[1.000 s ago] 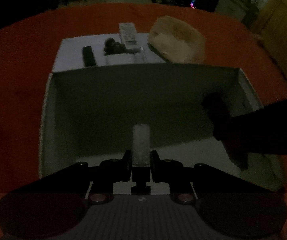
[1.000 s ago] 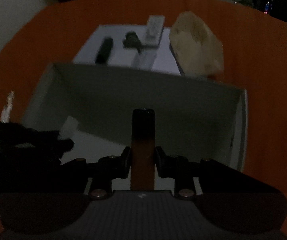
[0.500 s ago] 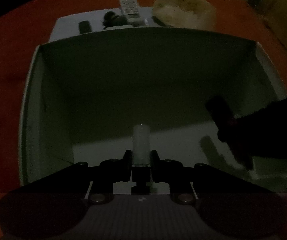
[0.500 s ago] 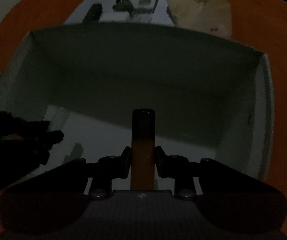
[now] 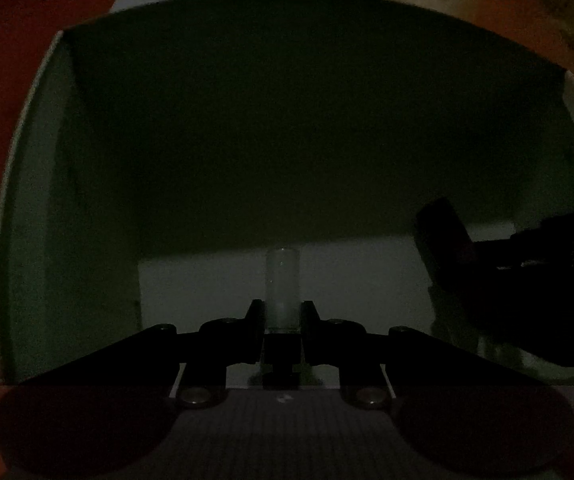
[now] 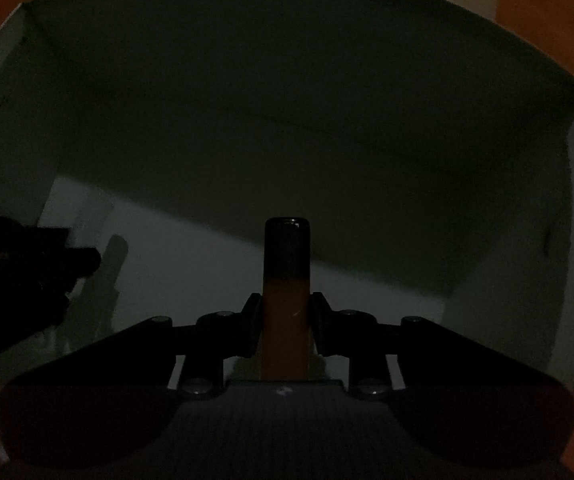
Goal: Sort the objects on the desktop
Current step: 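Open the left tool over the box while the right tool releases the red cylinder, then move both open tools back to the objects on the paper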
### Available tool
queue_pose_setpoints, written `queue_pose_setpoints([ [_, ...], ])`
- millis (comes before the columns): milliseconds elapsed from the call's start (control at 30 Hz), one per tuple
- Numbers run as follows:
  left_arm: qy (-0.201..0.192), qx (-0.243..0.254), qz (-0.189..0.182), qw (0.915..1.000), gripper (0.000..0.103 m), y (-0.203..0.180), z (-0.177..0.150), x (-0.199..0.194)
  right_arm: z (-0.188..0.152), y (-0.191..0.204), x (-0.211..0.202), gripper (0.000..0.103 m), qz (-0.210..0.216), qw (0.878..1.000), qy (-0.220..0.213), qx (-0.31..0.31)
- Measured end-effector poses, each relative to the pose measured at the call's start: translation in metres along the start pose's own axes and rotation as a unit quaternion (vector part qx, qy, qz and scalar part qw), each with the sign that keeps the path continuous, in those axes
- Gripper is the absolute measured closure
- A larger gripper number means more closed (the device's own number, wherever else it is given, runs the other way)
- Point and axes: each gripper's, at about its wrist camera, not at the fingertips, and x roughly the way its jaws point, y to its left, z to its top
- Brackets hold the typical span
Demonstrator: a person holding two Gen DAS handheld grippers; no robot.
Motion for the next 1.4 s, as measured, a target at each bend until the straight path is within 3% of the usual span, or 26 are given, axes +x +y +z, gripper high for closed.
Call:
queue_pose_setpoints([
  [167, 0.013, -0.003, 0.018, 0.9998, 0.087, 0.005, 0.002, 0.011, 0.001, -0.005, 0.004, 0.075, -0.007, 1.000, 0.001, -0.002],
  [500, 0.030, -0.006, 0.016, 0.9994, 0.087, 0.006, 0.001, 0.011, -0.002, -0.012, 0.007, 0.074, -0.015, 1.000, 0.004, -0.008],
  [567, 0.028, -0.010, 0.017, 0.9994, 0.082, 0.006, 0.001, 0.009, -0.001, -0.016, 0.005, 0.072, -0.010, 1.000, 0.005, 0.000],
  [600, 0.023, -0.008, 0.021, 0.9995, 0.078, 0.006, 0.001, 0.006, 0.000, -0.018, 0.004, 0.065, -0.008, 1.000, 0.009, 0.005],
  [667, 0.009, -0.005, 0.026, 0.9996, 0.054, 0.005, 0.000, -0.003, 0.002, -0.020, -0.002, 0.051, -0.009, 1.000, 0.005, 0.010],
  [733, -0.006, -0.014, 0.018, 0.9997, 0.047, 0.006, -0.001, -0.016, 0.002, -0.023, -0.017, 0.045, -0.006, 1.000, -0.016, 0.011],
  [867, -0.037, -0.032, -0.003, 0.9988, 0.047, 0.005, 0.002, -0.048, 0.008, -0.029, -0.052, 0.045, 0.023, 0.999, -0.039, 0.018],
  [1067, -0.100, -0.037, -0.014, 0.9942, 0.038, 0.007, 0.027, -0.094, 0.031, -0.047, -0.117, 0.045, 0.074, 0.992, -0.091, 0.042],
  [1400, -0.166, -0.078, -0.014, 0.9829, 0.038, 0.038, 0.091, -0.135, 0.086, -0.069, -0.174, 0.046, 0.084, 0.980, -0.160, 0.082],
])
